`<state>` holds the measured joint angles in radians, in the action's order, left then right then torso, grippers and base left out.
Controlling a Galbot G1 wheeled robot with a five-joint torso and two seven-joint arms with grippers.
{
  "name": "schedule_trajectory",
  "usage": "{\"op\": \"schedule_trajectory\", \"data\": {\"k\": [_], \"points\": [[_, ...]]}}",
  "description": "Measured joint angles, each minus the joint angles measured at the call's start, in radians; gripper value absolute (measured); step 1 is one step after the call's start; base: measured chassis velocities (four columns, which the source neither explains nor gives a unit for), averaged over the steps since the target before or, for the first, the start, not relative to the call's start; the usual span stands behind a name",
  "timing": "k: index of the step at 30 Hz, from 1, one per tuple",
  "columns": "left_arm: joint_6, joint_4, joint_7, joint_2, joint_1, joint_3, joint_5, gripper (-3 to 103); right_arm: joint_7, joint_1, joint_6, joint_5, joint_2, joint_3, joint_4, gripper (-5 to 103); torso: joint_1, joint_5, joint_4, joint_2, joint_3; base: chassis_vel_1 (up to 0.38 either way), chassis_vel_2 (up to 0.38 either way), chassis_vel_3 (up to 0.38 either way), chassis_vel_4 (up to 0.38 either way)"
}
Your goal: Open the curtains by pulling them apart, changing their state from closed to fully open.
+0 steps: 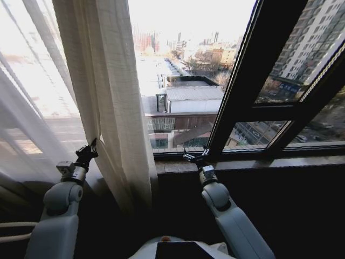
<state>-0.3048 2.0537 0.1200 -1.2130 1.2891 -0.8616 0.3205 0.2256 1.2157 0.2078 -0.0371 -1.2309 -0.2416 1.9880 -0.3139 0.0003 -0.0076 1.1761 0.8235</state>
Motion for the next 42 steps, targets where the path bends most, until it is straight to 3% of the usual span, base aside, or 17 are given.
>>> {"op": "schedule_trajectory", "data": {"k": [22,24,26,27,29,30,34,42], "points": [[0.005,-0.006,0.018,-0.015,0.004,0.004,-0.002,0,0.000,0.006,-0.010,-0.002,0.006,-0.001,-0.001,100,0.000,0.0000,-0.0002,0.000,0.000,0.028,0.032,-0.029,-0.027],[0.005,-0.008,0.001,-0.019,-0.002,-0.002,0.003,0,0.000,0.006,-0.010,-0.003,0.007,-0.002,-0.001,100,0.000,0.0000,-0.0002,0.000,0.000,0.000,0.000,0.000,0.000],[-0.001,-0.018,-0.053,-0.027,-0.023,-0.032,0.017,0,0.000,0.005,-0.011,-0.003,0.009,-0.004,-0.001,100,0.000,-0.0001,-0.0001,0.000,0.000,0.000,0.000,0.000,0.000],[-0.007,-0.039,-0.124,-0.029,-0.059,-0.093,0.031,0,0.000,0.006,-0.011,-0.004,0.012,-0.005,-0.001,100,0.000,-0.0002,-0.0003,0.000,0.000,0.000,0.000,0.000,0.000],[-0.009,-0.053,-0.158,-0.021,-0.077,-0.147,0.041,0,-0.001,0.007,-0.013,-0.004,0.016,-0.006,-0.001,100,0.000,-0.0004,-0.0002,0.000,0.000,0.000,0.000,0.000,0.000],[-0.009,-0.053,-0.158,-0.021,-0.077,-0.147,0.041,0,-0.001,0.007,-0.013,-0.004,0.016,-0.006,-0.001,100,0.000,-0.0004,-0.0002,0.000,0.000,0.000,0.000,0.000,0.000],[-0.014,-0.112,-0.210,0.025,-0.095,-0.305,0.085,0,-0.003,0.002,-0.017,-0.005,0.018,-0.005,-0.014,100,0.000,0.0000,0.0001,0.000,0.000,0.000,0.000,0.000,0.000],[-0.006,-0.238,-0.295,0.077,-0.086,-0.437,0.131,0,-0.005,-0.023,-0.017,-0.005,0.006,0.013,-0.037,100,0.000,-0.0003,0.0003,0.000,0.000,0.000,0.000,0.000,0.000]]}}
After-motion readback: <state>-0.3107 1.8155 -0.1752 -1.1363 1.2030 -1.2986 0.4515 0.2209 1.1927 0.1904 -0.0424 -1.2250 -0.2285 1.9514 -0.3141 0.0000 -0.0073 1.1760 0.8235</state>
